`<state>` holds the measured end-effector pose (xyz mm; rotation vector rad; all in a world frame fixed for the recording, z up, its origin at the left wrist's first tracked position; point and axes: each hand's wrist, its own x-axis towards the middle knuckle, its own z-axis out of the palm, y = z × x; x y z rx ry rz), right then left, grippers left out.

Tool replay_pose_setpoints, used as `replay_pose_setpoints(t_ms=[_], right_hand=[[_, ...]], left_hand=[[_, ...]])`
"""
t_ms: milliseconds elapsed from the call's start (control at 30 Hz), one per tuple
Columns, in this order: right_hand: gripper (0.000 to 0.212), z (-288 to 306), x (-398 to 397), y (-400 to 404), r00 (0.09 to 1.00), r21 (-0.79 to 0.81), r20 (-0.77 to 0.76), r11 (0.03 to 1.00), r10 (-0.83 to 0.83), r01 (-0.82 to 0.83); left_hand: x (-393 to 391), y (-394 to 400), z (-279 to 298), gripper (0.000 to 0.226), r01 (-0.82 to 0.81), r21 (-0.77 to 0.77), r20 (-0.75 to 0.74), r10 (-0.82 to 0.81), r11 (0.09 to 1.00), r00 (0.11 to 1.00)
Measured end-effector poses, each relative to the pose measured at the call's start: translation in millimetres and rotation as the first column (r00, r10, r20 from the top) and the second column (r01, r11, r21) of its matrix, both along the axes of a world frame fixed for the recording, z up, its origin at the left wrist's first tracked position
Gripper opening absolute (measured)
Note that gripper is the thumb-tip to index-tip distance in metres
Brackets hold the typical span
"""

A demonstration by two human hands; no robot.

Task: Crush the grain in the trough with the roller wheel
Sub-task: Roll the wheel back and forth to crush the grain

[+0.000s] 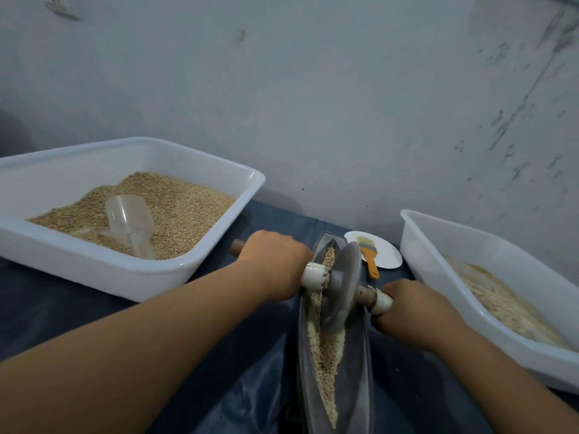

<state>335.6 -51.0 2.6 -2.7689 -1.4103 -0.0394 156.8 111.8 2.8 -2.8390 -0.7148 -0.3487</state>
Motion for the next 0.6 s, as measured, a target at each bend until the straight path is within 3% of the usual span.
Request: replay_pose_setpoints(t_ms=[233,467,533,600], right_hand=[[0.014,3,-21,-24,0.999,-0.067,-0.052,0.998,0.016,-0.019],[0.013,5,-23,-30,0.974,-0.153,-0.228,0.987,0.008,-0.044],[0.011,2,-21,-30,0.977,-0.13,-0.212,0.991,-0.004,-0.024],[0.012,0,-22,-24,0.995,-0.056,-0.098,0.998,-0.01,0.005]], left_hand=[[-19,-16,-5,0.026,0.019,0.017,-0.01,-0.019,1.0,1.0],[-24,-24,-4,0.027,0.049,0.071,-0.017,-0.048,0.996,0.999],[-22,-20,-7,0.026,0.052,0.072,-0.001,-0.052,0.996,0.999],[-17,-14,-6,0.024,0.033,0.036,-0.008,-0.032,0.999,0.999]])
